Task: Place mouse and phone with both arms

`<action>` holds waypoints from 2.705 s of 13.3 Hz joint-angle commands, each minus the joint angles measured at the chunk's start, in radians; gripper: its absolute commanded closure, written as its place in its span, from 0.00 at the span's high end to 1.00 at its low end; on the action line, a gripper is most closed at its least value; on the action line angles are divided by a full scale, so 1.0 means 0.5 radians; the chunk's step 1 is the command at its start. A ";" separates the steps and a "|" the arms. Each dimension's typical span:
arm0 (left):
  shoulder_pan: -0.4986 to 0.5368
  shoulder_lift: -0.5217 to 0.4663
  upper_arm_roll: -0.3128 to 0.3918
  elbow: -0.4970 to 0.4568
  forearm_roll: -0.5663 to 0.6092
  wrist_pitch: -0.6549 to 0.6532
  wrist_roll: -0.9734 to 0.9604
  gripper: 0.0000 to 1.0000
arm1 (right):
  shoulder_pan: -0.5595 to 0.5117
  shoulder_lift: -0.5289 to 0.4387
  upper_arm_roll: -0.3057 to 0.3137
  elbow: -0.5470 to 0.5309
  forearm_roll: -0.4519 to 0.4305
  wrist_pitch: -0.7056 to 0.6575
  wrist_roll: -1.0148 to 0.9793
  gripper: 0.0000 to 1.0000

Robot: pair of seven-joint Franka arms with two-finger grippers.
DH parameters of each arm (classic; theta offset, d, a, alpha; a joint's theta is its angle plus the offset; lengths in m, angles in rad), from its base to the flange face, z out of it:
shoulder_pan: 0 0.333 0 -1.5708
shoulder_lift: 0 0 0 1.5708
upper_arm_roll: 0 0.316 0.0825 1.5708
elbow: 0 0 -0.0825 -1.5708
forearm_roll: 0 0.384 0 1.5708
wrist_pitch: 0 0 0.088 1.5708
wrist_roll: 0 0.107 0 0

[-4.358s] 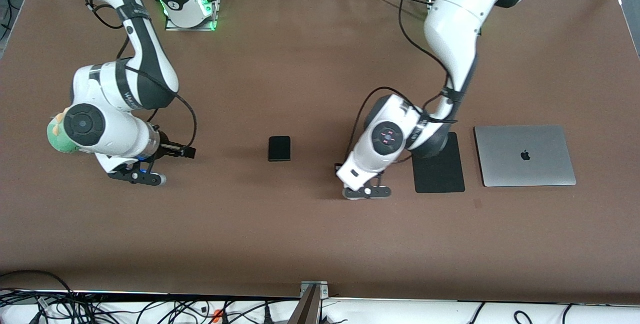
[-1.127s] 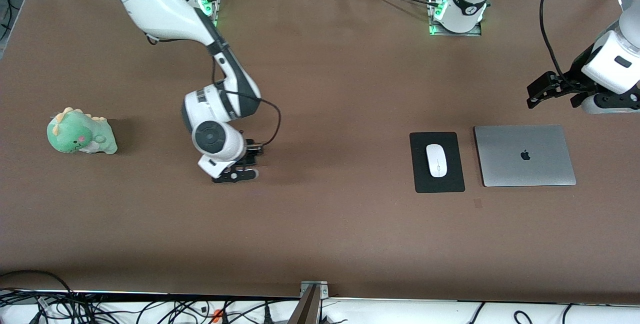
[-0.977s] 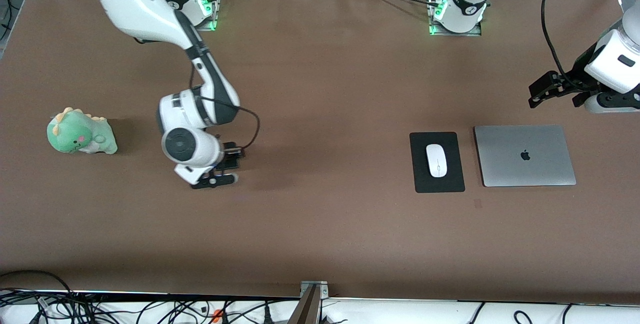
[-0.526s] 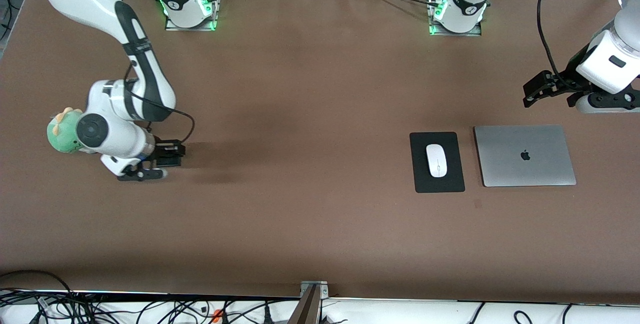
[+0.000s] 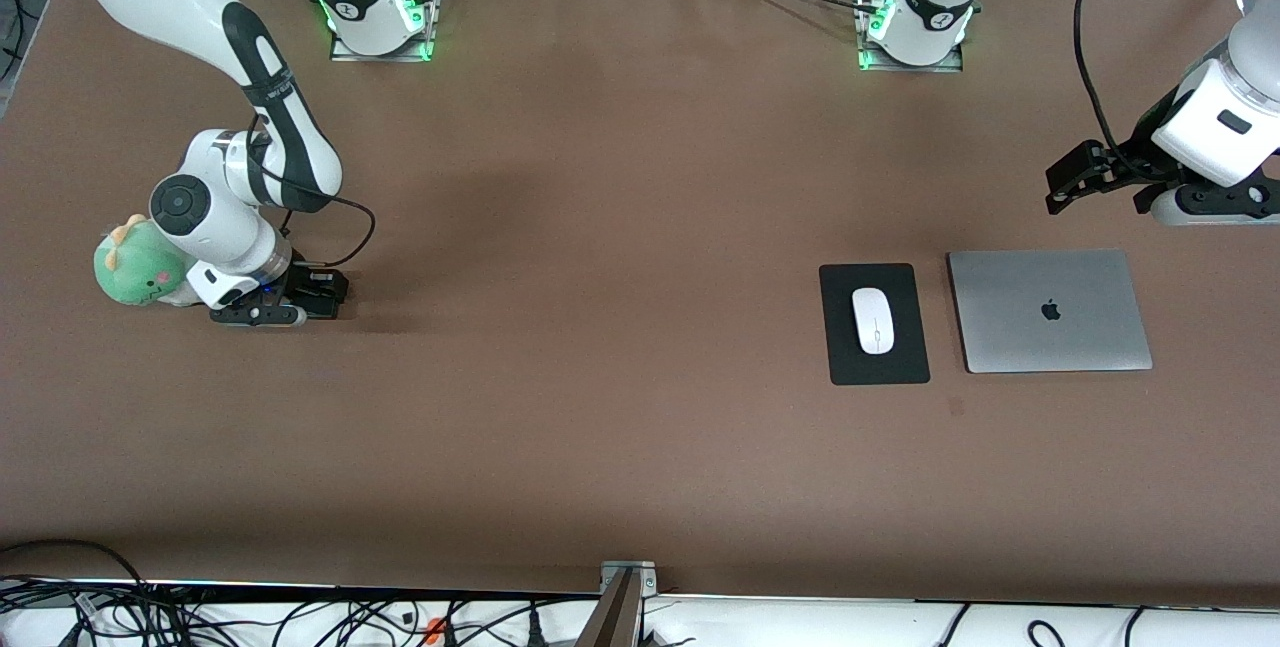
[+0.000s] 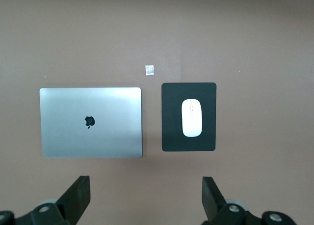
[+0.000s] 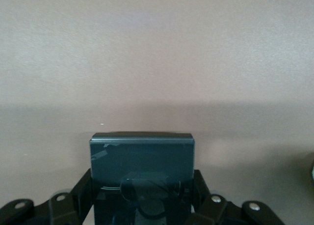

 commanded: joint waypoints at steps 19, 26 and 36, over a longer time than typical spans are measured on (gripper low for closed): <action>0.003 0.024 -0.009 0.066 0.038 -0.047 0.006 1.00 | -0.075 -0.505 0.024 0.635 0.152 -1.404 -0.126 1.00; 0.003 0.027 -0.009 0.066 0.034 -0.047 0.003 1.00 | -0.127 -0.926 0.030 0.720 0.118 -1.791 -0.015 1.00; 0.003 0.027 -0.006 0.066 0.034 -0.044 0.003 1.00 | -0.366 -0.957 0.340 1.098 -0.140 -2.255 0.181 1.00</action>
